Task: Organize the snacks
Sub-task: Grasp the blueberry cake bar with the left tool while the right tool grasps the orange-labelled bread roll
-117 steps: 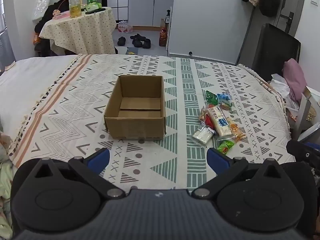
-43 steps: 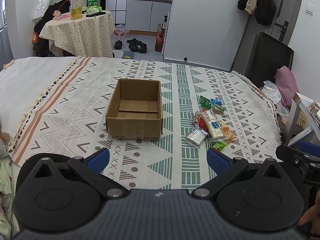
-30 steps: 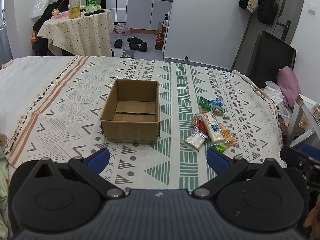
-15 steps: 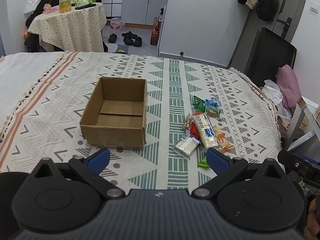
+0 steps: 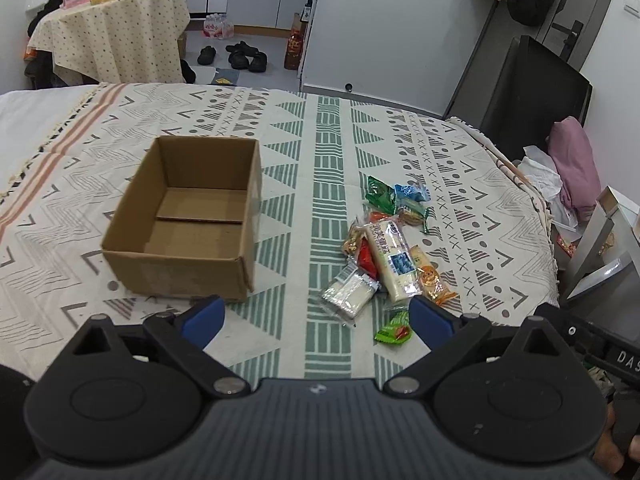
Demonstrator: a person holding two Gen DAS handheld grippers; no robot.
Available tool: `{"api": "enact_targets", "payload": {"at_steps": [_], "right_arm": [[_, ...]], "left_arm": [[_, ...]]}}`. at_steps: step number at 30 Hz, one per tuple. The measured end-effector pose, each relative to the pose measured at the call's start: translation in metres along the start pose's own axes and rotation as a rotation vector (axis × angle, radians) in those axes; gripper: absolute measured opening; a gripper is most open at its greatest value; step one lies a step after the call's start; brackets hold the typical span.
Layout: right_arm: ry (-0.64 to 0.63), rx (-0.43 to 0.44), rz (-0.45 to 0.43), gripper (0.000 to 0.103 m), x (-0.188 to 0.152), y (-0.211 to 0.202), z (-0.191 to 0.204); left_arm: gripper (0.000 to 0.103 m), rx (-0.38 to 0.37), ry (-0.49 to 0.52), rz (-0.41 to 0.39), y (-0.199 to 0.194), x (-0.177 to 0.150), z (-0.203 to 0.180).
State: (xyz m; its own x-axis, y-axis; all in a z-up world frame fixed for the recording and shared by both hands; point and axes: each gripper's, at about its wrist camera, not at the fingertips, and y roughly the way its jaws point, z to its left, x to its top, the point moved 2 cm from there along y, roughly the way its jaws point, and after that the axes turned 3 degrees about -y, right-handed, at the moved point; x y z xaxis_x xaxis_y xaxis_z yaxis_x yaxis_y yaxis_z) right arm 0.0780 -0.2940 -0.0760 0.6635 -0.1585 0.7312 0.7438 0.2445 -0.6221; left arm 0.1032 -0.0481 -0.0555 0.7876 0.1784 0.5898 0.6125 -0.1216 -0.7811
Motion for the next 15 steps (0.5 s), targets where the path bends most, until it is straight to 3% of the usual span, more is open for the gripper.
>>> {"api": "enact_targets", "payload": {"at_steps": [15], "right_arm": [[0.090,-0.004,0.086,0.083,-0.005,0.054,-0.038]], "left_arm": [[0.080,-0.031,-0.013,0.089,0.068,0.010,-0.032]]}}
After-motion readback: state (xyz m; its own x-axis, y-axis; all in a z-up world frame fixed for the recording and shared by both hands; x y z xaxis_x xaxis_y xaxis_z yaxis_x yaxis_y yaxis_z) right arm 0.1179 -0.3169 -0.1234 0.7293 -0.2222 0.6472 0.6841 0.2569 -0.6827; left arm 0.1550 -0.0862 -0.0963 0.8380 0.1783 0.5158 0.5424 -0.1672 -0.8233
